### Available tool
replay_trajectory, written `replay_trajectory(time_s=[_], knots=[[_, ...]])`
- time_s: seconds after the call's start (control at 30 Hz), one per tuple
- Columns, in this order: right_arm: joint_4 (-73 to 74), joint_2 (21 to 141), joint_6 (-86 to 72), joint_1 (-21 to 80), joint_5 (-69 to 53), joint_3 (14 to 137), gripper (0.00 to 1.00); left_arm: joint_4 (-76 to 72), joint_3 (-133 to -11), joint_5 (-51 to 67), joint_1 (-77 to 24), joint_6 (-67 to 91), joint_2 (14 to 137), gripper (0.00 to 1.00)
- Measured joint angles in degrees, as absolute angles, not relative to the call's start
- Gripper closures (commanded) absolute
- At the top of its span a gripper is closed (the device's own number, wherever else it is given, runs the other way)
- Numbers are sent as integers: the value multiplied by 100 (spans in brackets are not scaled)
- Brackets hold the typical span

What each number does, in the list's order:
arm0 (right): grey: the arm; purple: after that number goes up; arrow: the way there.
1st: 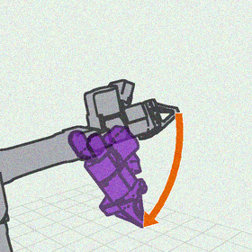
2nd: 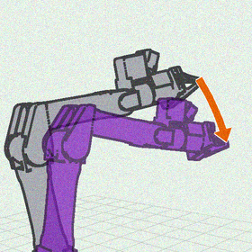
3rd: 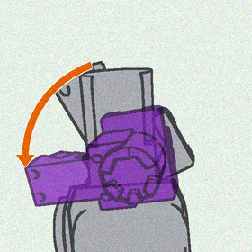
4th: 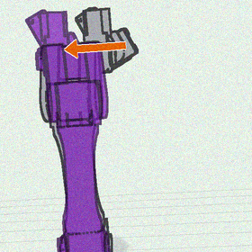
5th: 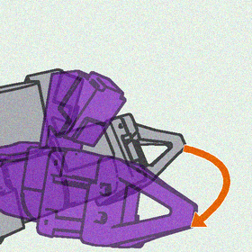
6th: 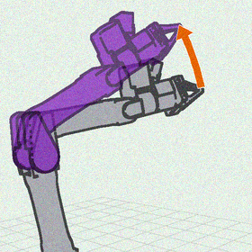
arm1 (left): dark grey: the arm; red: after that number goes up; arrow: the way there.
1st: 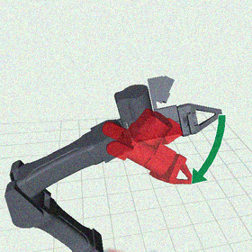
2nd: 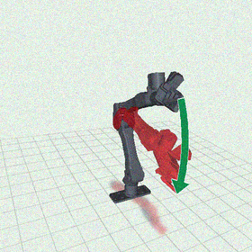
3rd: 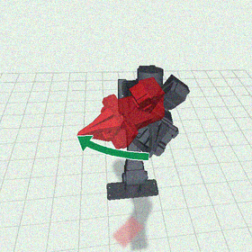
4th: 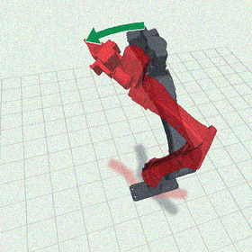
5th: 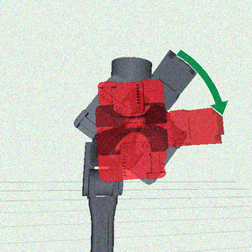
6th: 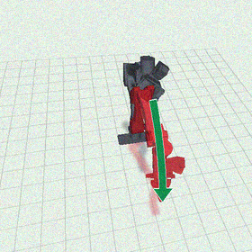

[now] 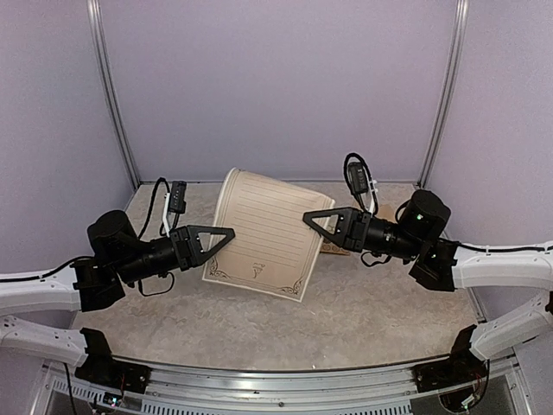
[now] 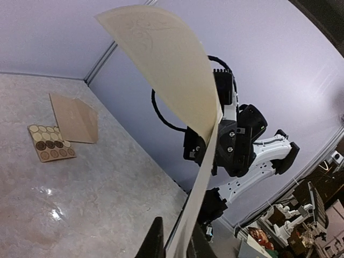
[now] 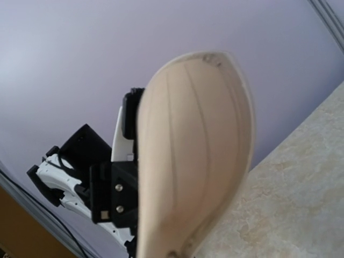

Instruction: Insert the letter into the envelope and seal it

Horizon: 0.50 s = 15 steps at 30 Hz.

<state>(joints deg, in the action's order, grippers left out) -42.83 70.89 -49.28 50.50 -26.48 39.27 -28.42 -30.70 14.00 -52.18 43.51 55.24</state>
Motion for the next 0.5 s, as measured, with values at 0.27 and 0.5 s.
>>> replay_trajectory(time_s=[0.27, 0.5], knots=[[-4056, 6949, -4862, 5004, -2475, 3872, 26, -2637, -3127, 1588, -5223, 4080, 5509, 100], [-3026, 6344, -4375, 4296, -2543, 3870, 0, -1411, -3568, 2222, -5223, 3109, 5271, 100]])
